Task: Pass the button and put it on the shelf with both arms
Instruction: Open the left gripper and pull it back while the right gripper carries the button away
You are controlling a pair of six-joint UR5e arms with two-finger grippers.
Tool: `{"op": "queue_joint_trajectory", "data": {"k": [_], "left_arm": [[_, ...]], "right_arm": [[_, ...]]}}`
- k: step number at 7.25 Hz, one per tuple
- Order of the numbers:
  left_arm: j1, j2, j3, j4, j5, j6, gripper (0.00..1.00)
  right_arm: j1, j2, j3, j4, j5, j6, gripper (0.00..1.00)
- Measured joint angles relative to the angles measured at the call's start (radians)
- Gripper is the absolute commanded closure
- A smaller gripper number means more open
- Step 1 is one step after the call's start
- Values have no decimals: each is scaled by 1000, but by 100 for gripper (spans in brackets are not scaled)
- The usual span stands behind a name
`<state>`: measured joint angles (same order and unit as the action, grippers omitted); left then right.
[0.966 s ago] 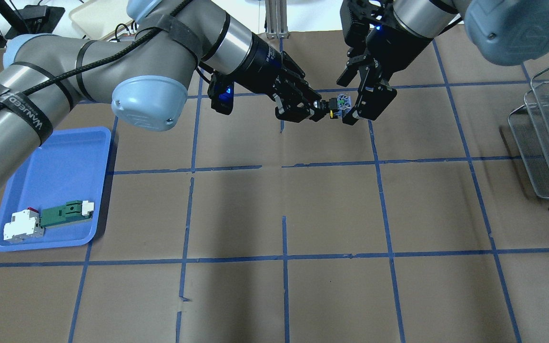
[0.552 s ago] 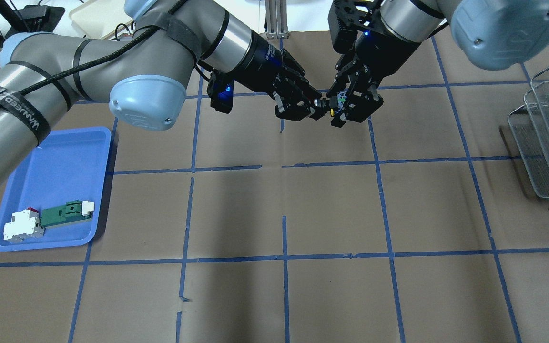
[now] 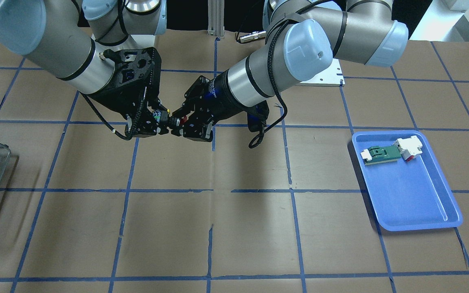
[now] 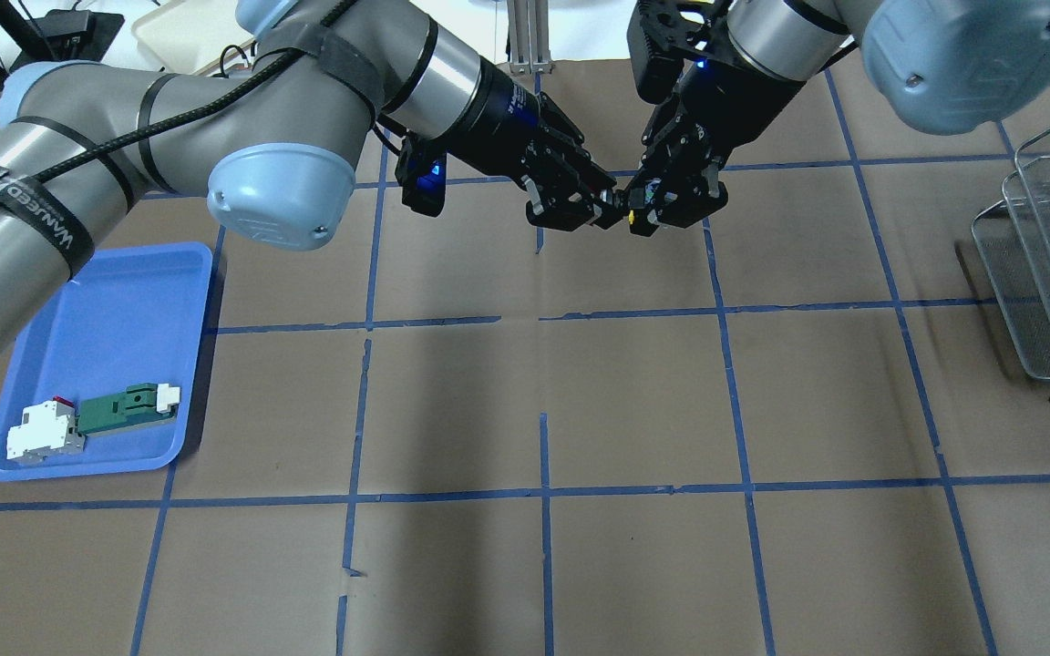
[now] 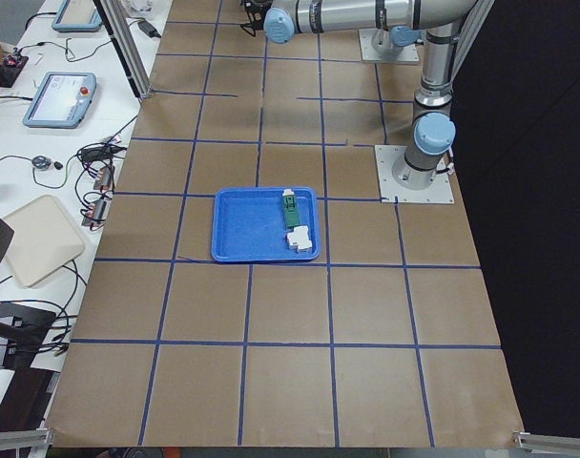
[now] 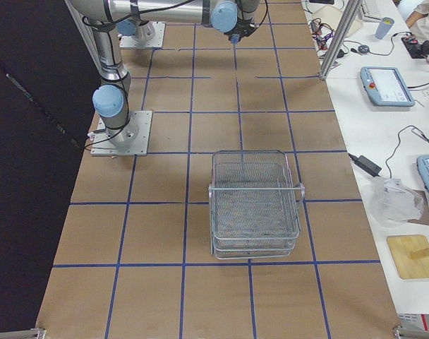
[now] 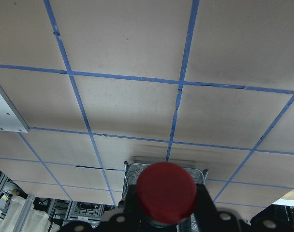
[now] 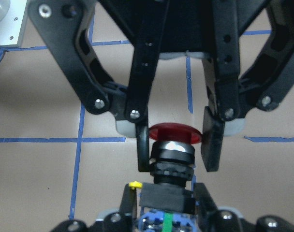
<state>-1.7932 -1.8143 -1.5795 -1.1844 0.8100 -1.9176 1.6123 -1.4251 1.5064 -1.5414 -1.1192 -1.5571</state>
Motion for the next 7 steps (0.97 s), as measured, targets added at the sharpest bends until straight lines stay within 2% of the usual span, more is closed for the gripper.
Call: {"op": "queue_joint_trajectory", "data": {"k": [4,6,7], "left_arm": [[0,4,-3,0,-4,0,0],[21,7,-6,-2,5,20,2],[68,7,-7,-5,41,73,2]], "right_arm": [[-7,3,-1,-12,-1,-3,100],[-79,12,0,-20,-35,-14,100],[-154,24,0,-22,-75,-30,100]]}}
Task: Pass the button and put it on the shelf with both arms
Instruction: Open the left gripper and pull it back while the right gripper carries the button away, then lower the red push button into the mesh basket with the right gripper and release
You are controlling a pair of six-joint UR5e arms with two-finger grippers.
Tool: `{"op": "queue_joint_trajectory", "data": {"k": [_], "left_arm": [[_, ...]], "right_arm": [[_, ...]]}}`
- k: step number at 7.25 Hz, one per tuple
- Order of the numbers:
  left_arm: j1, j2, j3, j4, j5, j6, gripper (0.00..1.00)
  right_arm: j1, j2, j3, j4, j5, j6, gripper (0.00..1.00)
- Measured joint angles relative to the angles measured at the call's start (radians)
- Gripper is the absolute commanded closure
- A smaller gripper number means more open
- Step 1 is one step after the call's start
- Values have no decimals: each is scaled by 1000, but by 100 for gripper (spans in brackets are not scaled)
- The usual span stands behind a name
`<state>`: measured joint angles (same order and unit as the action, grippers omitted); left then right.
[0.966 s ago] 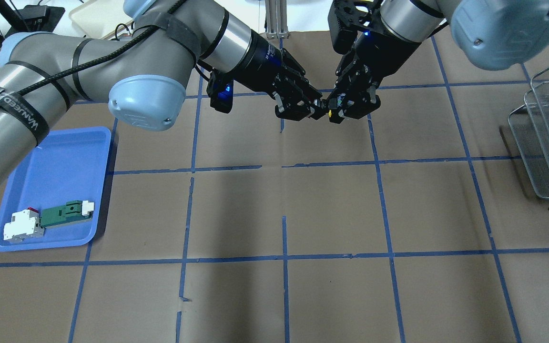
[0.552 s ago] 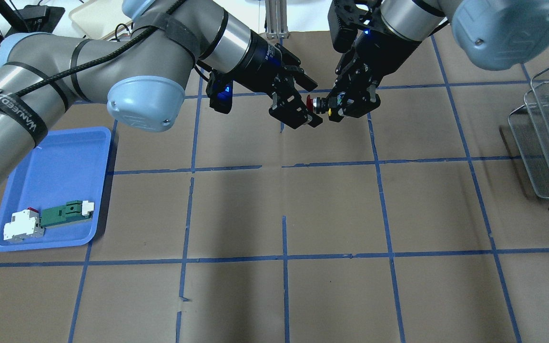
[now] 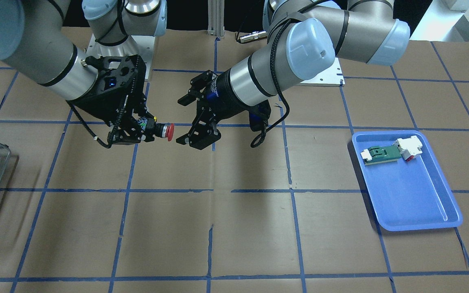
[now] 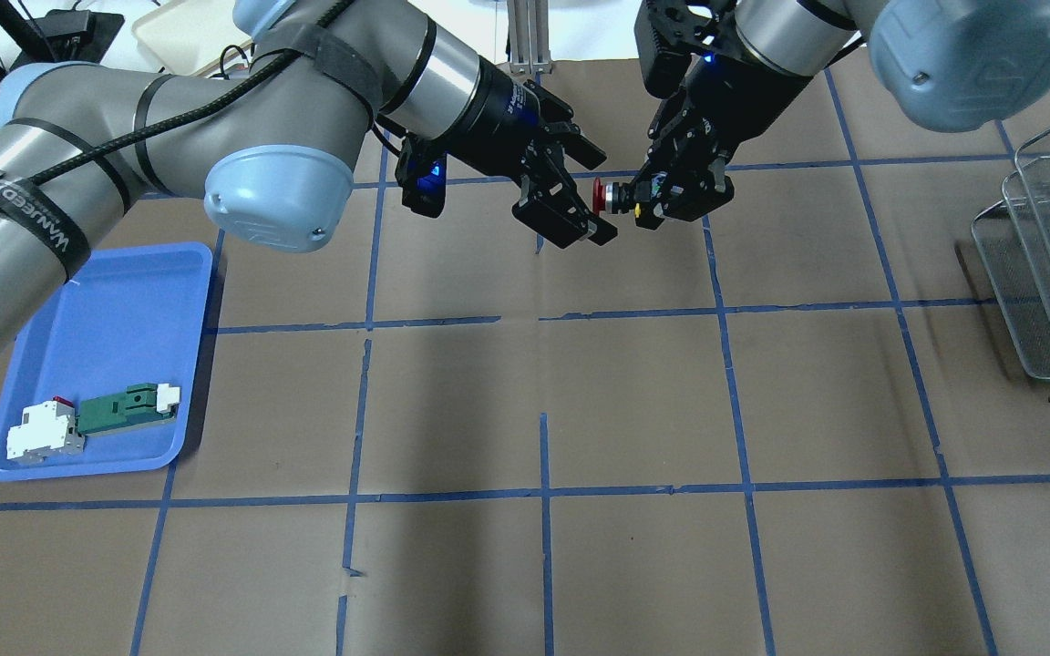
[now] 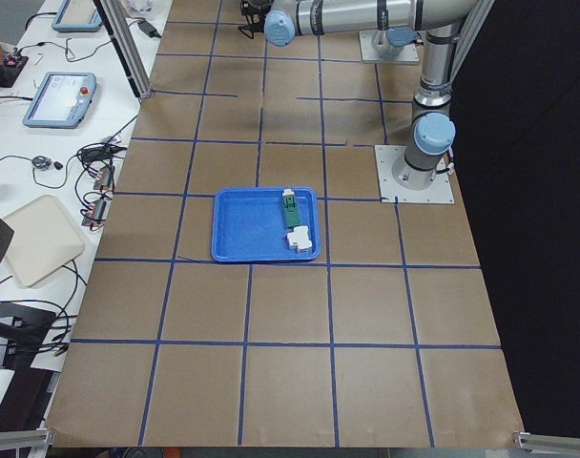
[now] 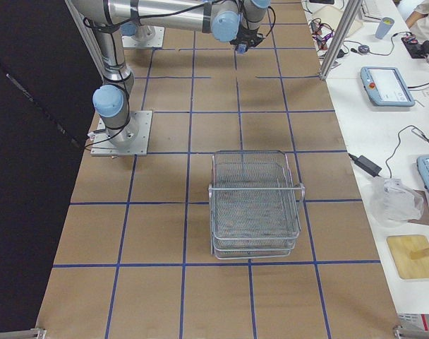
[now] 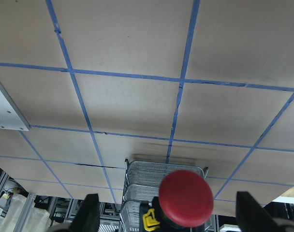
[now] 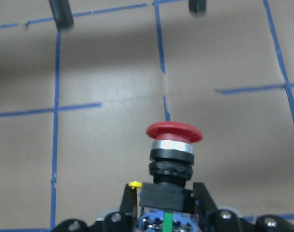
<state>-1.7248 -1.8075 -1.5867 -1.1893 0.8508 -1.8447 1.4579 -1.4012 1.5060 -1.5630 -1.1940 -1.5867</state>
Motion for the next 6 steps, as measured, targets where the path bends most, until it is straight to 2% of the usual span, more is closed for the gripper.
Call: {"op": "queue_joint_trajectory", "data": {"k": [2,4,6], "left_arm": [[148,0,-4,-42,164,310,1],[314,7,-7,-185,393,763,0],[394,64,-2,-260,616,1092,0]], "right_arm": [[-196,24,-1,5,-78,-108,100],[-381,45,-6,8,-149,-275,100],[-544,79,-17,-51,-186,-465,100]]}}
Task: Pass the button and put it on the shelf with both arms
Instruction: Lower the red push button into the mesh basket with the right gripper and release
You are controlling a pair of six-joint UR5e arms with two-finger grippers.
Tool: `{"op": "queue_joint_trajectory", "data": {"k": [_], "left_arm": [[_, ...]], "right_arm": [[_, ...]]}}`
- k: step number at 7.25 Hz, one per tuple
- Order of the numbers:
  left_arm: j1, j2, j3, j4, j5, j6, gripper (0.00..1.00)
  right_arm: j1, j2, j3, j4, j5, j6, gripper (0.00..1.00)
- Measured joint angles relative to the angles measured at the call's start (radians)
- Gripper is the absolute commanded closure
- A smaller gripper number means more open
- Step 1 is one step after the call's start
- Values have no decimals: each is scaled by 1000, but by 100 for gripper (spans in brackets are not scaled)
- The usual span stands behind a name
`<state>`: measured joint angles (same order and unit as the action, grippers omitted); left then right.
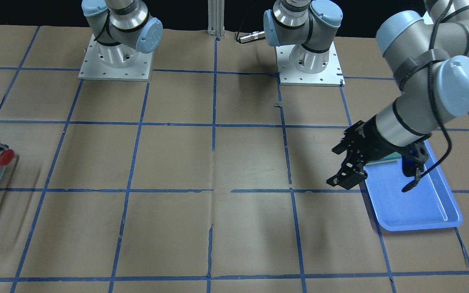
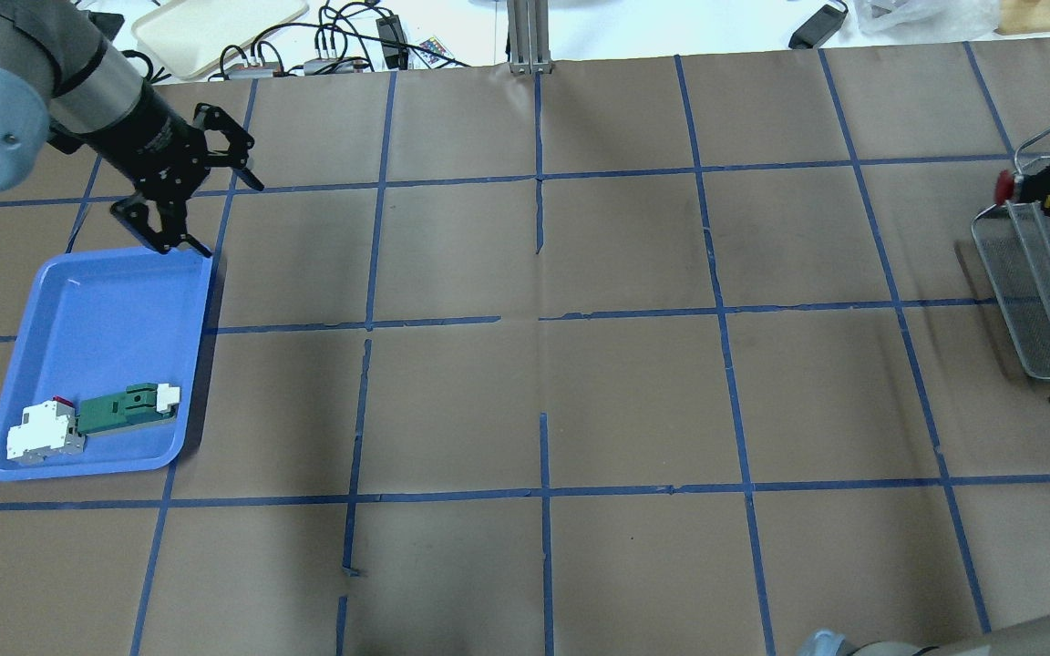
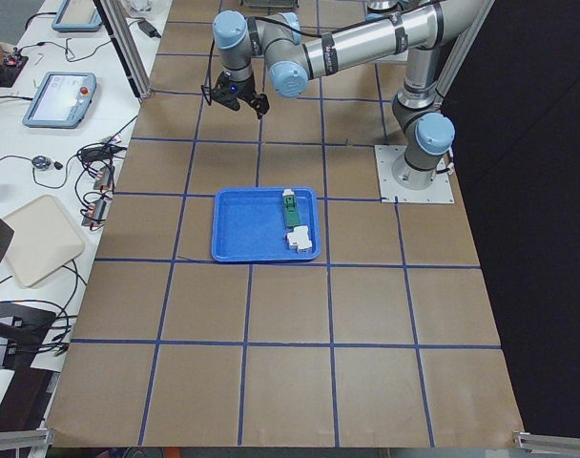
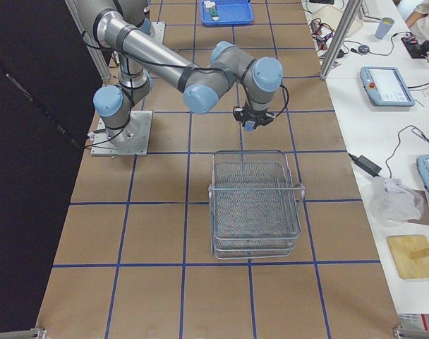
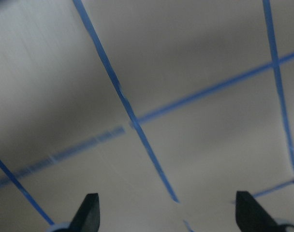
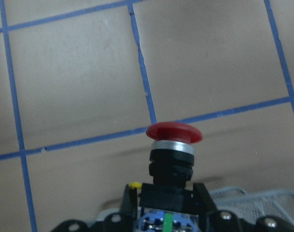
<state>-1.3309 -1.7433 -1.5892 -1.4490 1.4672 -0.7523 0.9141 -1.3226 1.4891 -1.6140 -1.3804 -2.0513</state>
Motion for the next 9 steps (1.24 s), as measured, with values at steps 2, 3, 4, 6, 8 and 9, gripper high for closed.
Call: {"op": "queue_joint_trajectory", "data": {"k": [2,3,4,6,8,9], "left_arm": [[8,96,-5,-82,70,85,13],[6,135,-4,-129,78,134,0],[3,169,4,-178,96,203,0],[-20,205,11,-235,143,359,0],[-138,213,-5,-240,136,607,0],[-180,212,-15,-232,131,684,0]], "right_arm": [[-100,67,-3,-98,-11,-132,99],[-125,94,-4,-128,-12,-155,34],[-133,104,-2,-138,-13,-158,5],[-132,103,0,-132,-14,-117,0],[-105,53,8,-105,-13,-30,0],[-59,-2,11,-66,-14,49,0]]}}
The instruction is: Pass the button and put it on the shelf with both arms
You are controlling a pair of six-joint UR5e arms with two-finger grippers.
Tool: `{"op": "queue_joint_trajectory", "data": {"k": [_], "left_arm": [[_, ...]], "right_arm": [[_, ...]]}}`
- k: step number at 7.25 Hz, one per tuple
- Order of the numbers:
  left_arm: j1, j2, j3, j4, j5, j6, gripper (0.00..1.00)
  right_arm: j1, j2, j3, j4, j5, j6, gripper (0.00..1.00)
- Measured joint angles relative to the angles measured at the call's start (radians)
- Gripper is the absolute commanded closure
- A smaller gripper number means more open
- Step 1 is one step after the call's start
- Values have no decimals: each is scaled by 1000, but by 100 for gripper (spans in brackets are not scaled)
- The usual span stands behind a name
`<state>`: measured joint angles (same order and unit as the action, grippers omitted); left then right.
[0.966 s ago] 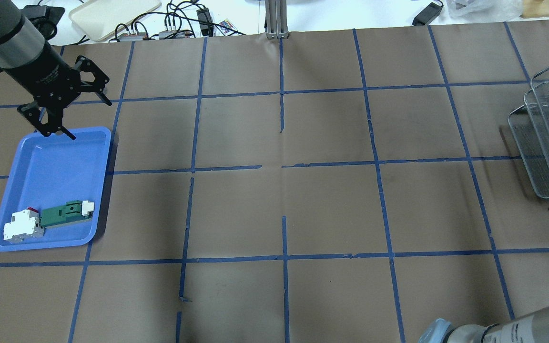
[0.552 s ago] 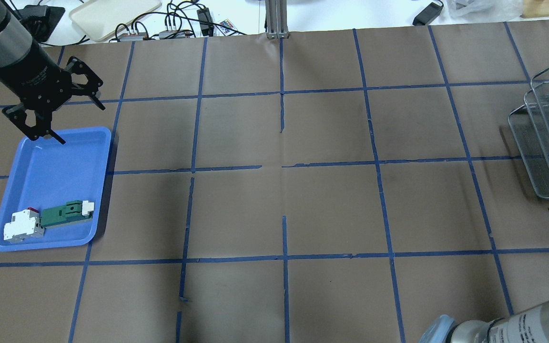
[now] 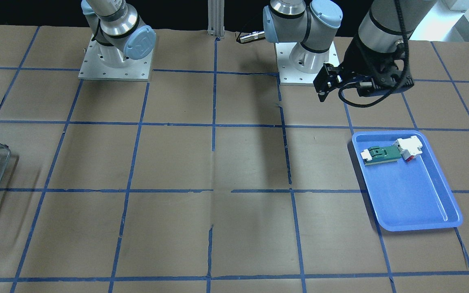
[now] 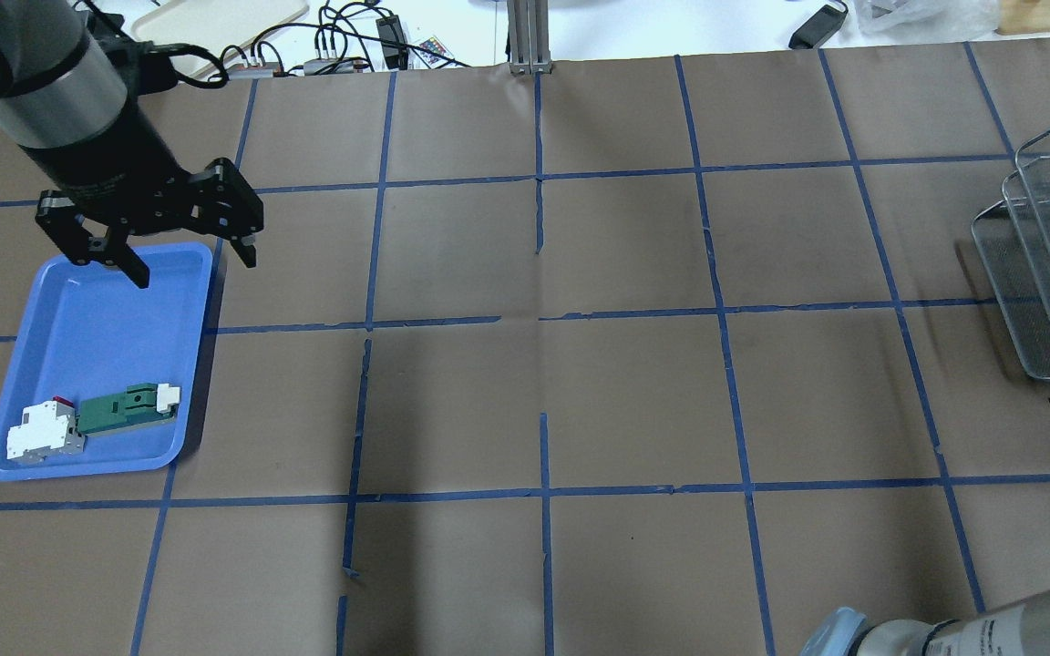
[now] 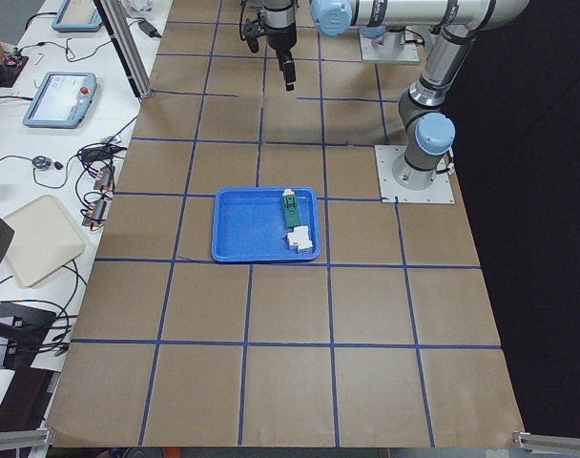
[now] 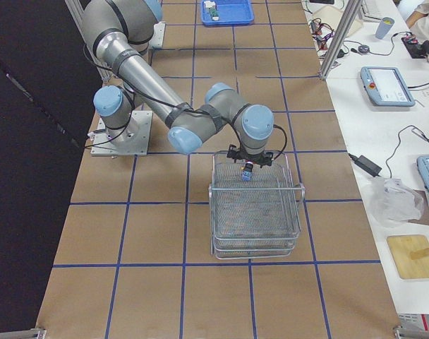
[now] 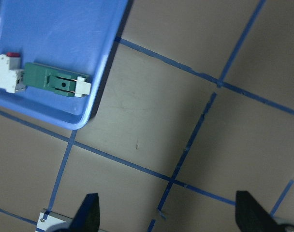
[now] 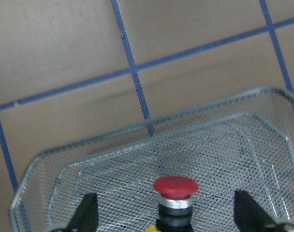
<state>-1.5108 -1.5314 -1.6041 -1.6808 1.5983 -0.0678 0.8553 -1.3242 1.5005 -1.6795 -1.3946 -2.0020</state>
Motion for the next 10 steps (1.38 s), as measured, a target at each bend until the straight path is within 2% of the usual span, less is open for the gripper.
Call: {"op": "queue_joint_trajectory", "data": {"k": [2,4,7,8,10], "left_arm": [[-5,1,-17,9,-5,74,0],[9,13,-38,25,-7,133,0],[47,19,-37,32,-17,164,0],[48,21,-38,32,-22,164,0],[49,25,-42,32,-33,163,0]], "right_arm": [[161,-115,4,91,-2,254,0],[369,-194,5,121,-6,600,0],[673,-219,-11,101,-33,1173,0],[727,-216,-13,94,-42,1329,0],[738,-210,-11,94,-114,1558,0]]}}
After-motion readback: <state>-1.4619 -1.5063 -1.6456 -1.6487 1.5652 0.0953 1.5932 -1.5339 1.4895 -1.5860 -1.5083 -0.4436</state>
